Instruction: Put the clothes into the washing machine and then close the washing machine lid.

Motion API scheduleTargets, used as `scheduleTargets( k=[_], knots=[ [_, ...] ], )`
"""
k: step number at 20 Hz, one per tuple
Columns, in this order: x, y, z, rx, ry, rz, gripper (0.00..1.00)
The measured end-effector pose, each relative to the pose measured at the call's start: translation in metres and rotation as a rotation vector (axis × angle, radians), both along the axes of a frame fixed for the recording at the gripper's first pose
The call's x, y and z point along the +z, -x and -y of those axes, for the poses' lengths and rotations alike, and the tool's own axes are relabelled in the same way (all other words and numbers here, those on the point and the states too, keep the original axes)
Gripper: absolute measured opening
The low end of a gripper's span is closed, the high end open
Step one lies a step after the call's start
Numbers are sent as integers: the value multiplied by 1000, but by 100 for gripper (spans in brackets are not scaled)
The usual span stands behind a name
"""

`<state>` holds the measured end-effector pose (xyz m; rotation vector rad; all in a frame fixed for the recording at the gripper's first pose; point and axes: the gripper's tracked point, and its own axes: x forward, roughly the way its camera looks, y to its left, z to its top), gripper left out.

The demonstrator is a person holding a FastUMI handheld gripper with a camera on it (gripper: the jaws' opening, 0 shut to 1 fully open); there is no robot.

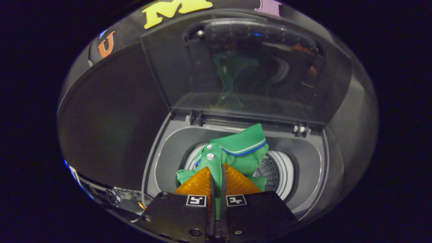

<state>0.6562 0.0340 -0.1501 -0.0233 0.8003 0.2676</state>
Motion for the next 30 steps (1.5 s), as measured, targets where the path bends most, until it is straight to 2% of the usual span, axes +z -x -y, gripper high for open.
scheduleTargets(
  k=[7, 10, 16, 18, 24, 30],
  knots=[
    [-56, 5, 22, -188, -64, -195, 8],
    [-58, 6, 25, -185, -26, -199, 9],
    [-62, 13, 20, -202, -30, -204, 12],
    [-58, 16, 20, -194, -33, -204, 19],
    [-34, 17, 29, -157, 41, -84, 60],
    [-3, 17, 38, -168, 22, -9, 60]
  ],
)
